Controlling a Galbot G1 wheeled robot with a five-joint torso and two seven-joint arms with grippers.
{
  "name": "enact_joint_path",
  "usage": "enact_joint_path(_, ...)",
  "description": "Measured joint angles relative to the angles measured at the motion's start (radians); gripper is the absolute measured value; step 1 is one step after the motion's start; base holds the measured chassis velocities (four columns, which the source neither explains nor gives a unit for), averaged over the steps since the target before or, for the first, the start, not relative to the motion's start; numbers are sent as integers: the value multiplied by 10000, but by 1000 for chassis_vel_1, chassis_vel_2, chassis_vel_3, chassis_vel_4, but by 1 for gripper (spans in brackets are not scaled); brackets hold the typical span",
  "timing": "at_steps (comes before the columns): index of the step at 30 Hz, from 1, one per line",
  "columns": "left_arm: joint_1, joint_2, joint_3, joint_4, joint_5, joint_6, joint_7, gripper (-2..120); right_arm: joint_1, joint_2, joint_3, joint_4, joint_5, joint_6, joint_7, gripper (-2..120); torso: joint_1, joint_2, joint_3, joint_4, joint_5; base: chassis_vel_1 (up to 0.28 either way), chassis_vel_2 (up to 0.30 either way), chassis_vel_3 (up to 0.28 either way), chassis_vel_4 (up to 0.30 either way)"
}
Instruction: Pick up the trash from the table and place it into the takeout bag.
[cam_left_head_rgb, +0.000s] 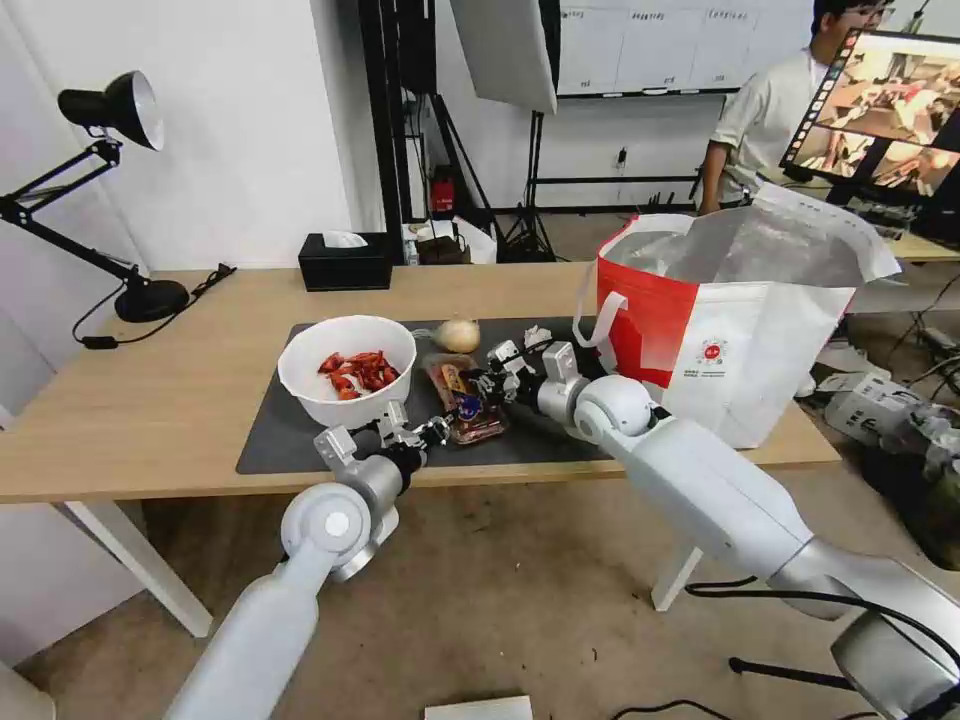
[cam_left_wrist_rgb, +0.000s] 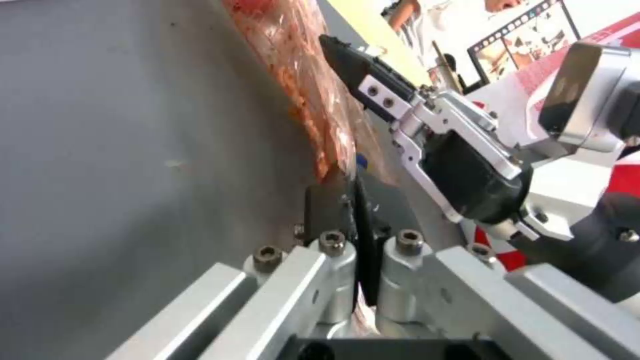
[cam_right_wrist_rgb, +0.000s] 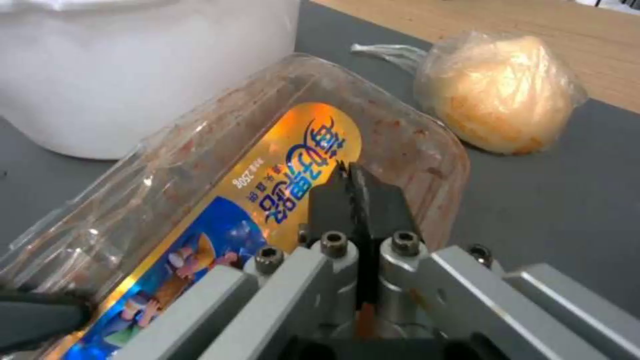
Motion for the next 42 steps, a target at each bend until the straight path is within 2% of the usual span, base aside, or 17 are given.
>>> enact_joint_path(5,64,-11,22,-122,33,-1,25,0,-212,-61,391,366,134,139,169,0,0,-1,0,0,0,0,0,0,0)
enact_joint_path(9,130,31,-5,-397,47,-5,57,0,-676,-239,1090,1358,999,644,742,0,0,0,0,0,-2,0,0,0,0)
enact_joint_path(11,171,88,-40,-537,61,-28,71,0,-952,-382,1350,1858,1245,1017,1031,7,-1,-1,0,0,-1,0,0,0,0)
enact_joint_path(13,174,92,-41,-546,62,-30,72,0,-987,-402,1382,1919,1264,1055,1062,7,-1,0,0,0,0,0,0,0,0)
enact_joint_path(14,207,158,-77,-684,85,-79,96,0,-1286,-597,1604,2400,1354,1274,1267,17,-1,0,-1,1,-1,0,0,0,0)
enact_joint_path(16,229,230,-138,-899,205,-137,199,0,-1799,-968,1949,3133,1417,1560,1520,26,0,0,0,1,0,0,0,0,0)
enact_joint_path(17,229,230,-138,-899,205,-137,199,0,-1799,-968,1949,3133,1417,1560,1520,26,0,0,0,1,0,0,0,0,0)
enact_joint_path(21,229,283,-226,-1132,271,-165,244,0,-2352,-1311,2335,3871,1477,1731,1709,42,0,0,-1,-1,1,0,0,0,0)
enact_joint_path(23,229,283,-226,-1132,271,-165,244,0,-2352,-1311,2335,3871,1477,1731,1709,42,0,0,-1,-1,1,0,0,0,0)
enact_joint_path(25,241,365,-299,-1344,417,-179,300,0,-3055,-1676,2859,4695,1546,1835,1916,59,-2,1,-1,-1,0,0,0,0,0)
enact_joint_path(26,241,365,-299,-1344,417,-179,300,0,-3055,-1676,2859,4695,1546,1835,1916,59,-2,1,-1,-1,0,0,0,0,0)
enact_joint_path(28,273,523,-404,-1566,597,-201,390,0,-4314,-2243,3746,5770,1583,1947,2097,70,-2,1,-1,-1,1,0,0,0,0)
enact_joint_path(32,288,635,-556,-1714,626,-281,413,0,-5427,-2605,4591,6609,1554,1974,2177,80,-2,2,-1,0,-1,0,0,0,0)
enact_joint_path(35,-189,832,-891,-1859,564,-451,425,0,-7609,-3177,5854,7649,1052,1946,2182,96,-2,2,-2,1,0,0,0,0,0)
enact_joint_path(36,-189,832,-891,-1859,564,-451,425,0,-7609,-3177,5854,7649,1052,1946,2182,96,-2,2,-2,1,0,0,0,0,0)
enact_joint_path(38,-965,1074,-819,-1827,233,-517,392,0,-8986,-3209,6502,8013,537,2011,2118,100,-2,1,-1,-2,0,0,0,0,0)
enact_joint_path(42,-1999,1319,-500,-1619,-131,-565,310,0,-9945,-3019,6811,8261,-168,2373,2117,100,-2,2,-1,0,0,0,0,0,0)
